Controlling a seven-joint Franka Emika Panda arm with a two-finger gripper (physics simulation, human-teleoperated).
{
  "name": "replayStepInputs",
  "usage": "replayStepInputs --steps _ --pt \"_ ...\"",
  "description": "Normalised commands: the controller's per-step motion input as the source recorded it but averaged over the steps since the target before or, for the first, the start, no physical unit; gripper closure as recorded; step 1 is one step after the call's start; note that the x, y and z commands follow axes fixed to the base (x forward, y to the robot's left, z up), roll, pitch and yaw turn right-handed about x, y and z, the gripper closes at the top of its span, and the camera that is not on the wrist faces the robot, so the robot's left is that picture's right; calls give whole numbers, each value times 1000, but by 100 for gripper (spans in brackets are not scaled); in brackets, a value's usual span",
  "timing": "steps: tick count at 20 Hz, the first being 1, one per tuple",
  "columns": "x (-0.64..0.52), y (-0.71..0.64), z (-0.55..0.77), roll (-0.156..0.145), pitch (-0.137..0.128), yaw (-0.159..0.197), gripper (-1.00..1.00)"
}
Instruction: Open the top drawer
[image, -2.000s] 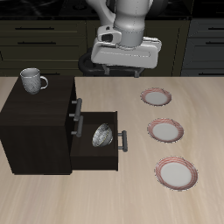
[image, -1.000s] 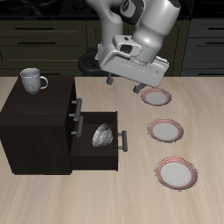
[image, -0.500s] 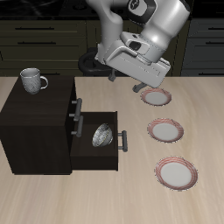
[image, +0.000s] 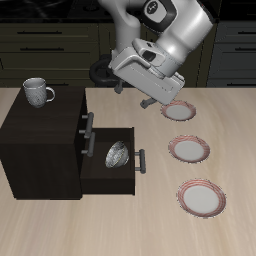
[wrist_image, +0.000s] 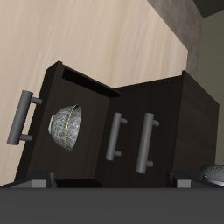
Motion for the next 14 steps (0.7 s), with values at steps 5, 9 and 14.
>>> replayStepInputs --steps 5,9,14 --pt "10 -183 10 -52 -9 -3 -100" --pt "13 -176 -57 -31 15 -3 -100" --pt "70 -176 -154 -33 33 -3 -100"
